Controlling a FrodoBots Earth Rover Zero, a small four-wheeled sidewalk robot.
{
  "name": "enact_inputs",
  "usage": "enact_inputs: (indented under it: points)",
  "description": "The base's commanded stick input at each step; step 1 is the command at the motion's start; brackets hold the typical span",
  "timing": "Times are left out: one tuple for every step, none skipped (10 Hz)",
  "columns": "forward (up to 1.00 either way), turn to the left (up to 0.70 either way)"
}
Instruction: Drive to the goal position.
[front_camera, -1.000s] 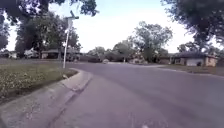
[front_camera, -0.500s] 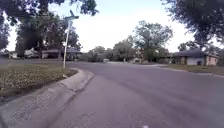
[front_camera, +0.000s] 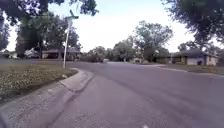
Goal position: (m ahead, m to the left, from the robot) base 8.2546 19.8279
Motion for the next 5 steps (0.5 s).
enact_inputs:
  points:
    - [1.00, 0.00]
    - [1.00, 0.00]
    - [1.00, 0.00]
    - [1.00, 0.00]
    - [1.00, 0.00]
